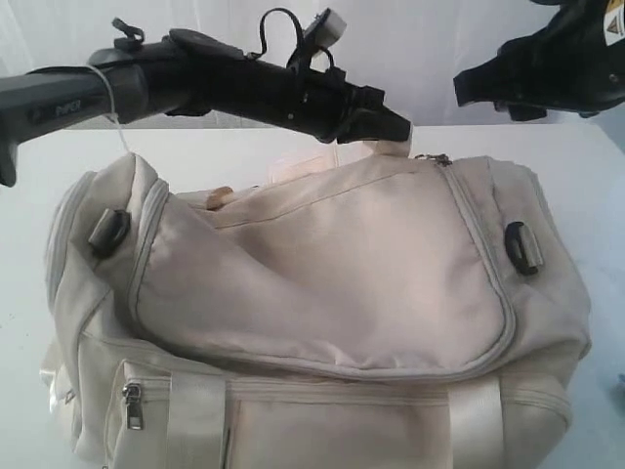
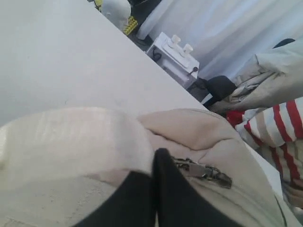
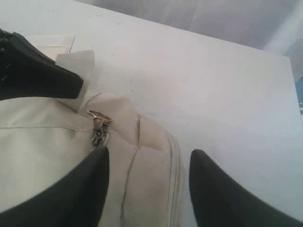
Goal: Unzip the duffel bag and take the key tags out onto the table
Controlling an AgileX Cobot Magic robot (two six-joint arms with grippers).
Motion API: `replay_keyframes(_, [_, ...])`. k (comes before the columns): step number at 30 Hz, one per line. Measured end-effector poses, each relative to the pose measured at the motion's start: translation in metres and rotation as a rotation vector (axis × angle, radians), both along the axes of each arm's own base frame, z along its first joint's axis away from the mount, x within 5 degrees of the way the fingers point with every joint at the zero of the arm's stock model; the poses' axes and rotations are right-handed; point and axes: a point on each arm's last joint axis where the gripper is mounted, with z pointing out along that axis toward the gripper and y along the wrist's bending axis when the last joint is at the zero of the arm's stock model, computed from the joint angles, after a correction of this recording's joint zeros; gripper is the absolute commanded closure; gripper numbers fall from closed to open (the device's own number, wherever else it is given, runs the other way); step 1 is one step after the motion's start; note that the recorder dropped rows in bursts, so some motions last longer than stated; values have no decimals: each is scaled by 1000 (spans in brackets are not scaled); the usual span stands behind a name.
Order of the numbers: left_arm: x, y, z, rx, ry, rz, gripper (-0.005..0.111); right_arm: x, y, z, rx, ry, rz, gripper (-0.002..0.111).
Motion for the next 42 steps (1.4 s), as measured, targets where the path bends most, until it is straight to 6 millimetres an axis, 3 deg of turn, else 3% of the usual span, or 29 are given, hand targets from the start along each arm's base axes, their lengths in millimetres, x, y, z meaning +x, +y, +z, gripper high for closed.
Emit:
replay_keyframes(9, [-18,14,40,79,-143,-69,107,10,17,-17,82,-92,110,60])
replay_keyframes(16, [-22,14,41,92,-141,-107,107,65,20,-55,151,34,2,60])
replay_keyframes(24, [-22,14,41,92,-142,-105,107,72,35,-75,206,135,78,60])
replay_keyframes(26, [-22,14,41,92,-142,-105,107,73,36,-77,203,141,82,65])
replay_keyframes(34, [-22,14,41,92,-142,-105,107,73,37,-80,198,162,81,109])
replay_keyframes(42, [-23,14,41,95,-144,-107,107,72,36,-75,204,150,83,108])
